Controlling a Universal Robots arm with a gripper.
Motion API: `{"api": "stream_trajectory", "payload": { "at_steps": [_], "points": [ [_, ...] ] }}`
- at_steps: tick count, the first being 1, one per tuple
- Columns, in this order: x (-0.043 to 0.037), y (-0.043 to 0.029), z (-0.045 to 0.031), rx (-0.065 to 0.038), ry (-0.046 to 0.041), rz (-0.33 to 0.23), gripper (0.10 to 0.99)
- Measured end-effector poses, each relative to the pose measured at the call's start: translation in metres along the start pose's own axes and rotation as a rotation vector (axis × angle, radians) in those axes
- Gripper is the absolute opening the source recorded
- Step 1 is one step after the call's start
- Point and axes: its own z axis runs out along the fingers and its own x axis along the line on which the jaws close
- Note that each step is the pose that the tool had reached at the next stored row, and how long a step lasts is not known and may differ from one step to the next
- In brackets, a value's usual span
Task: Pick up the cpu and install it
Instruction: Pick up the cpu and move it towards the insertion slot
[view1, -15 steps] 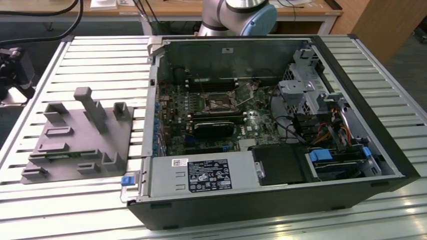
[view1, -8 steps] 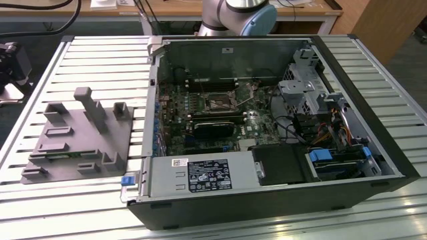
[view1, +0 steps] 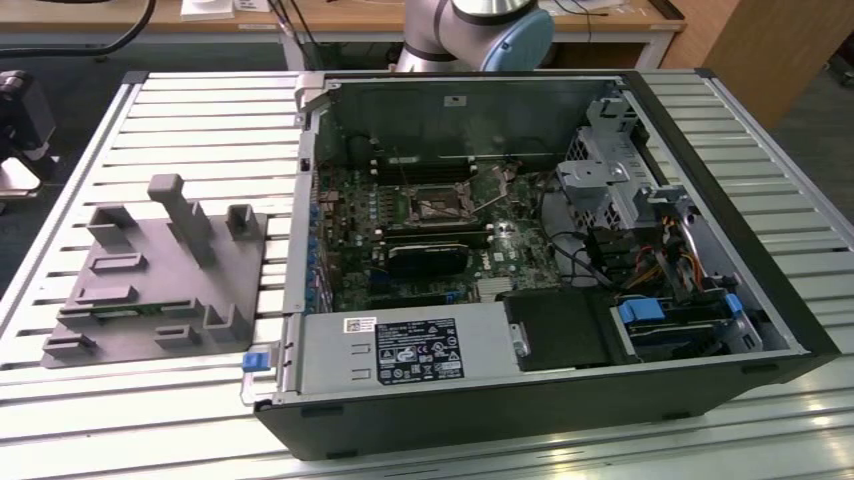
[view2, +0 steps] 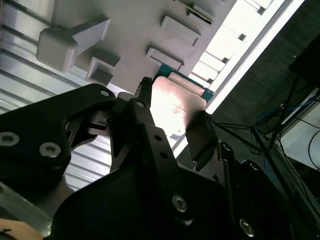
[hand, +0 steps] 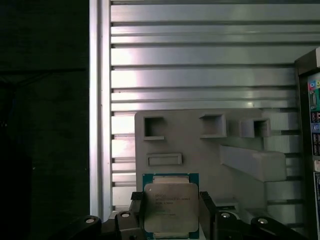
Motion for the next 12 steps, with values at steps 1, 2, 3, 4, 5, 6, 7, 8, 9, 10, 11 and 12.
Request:
{"api": "stream_trajectory", "payload": {
  "at_steps": [1,2,3,4,5,6,7,8,9,10,11,12],
  "points": [
    [0.0,0.0001,-0.0014,0.0,0.0,0.0,0.529],
    [-0.0001,0.0002,-0.0024,0.0,0.0,0.0,0.529],
    [-0.0001,0.0003,-0.0035,0.0,0.0,0.0,0.529],
    [-0.0001,0.0005,-0.0046,0.0,0.0001,0.0,0.529],
    [-0.0001,0.0005,-0.0058,0.0,0.0,0.0,0.529],
    [-0.0001,0.0007,-0.0072,0.0,0.0001,0.0,0.529],
    [-0.0002,0.0008,-0.0085,0.0,0.0001,0.0,0.529],
    [-0.0002,0.0009,-0.01,0.0,0.0001,0.0,0.529],
    [-0.0002,0.0011,-0.0116,0.0,0.0001,0.0,0.529],
    [-0.0003,0.0013,-0.0132,0.0,0.0001,0.0,0.529],
    [-0.0003,0.0014,-0.0148,0.0,0.0001,0.0,0.529],
    [-0.0003,0.0015,-0.0164,0.0,0.0,0.0,0.529]
  ]
}}
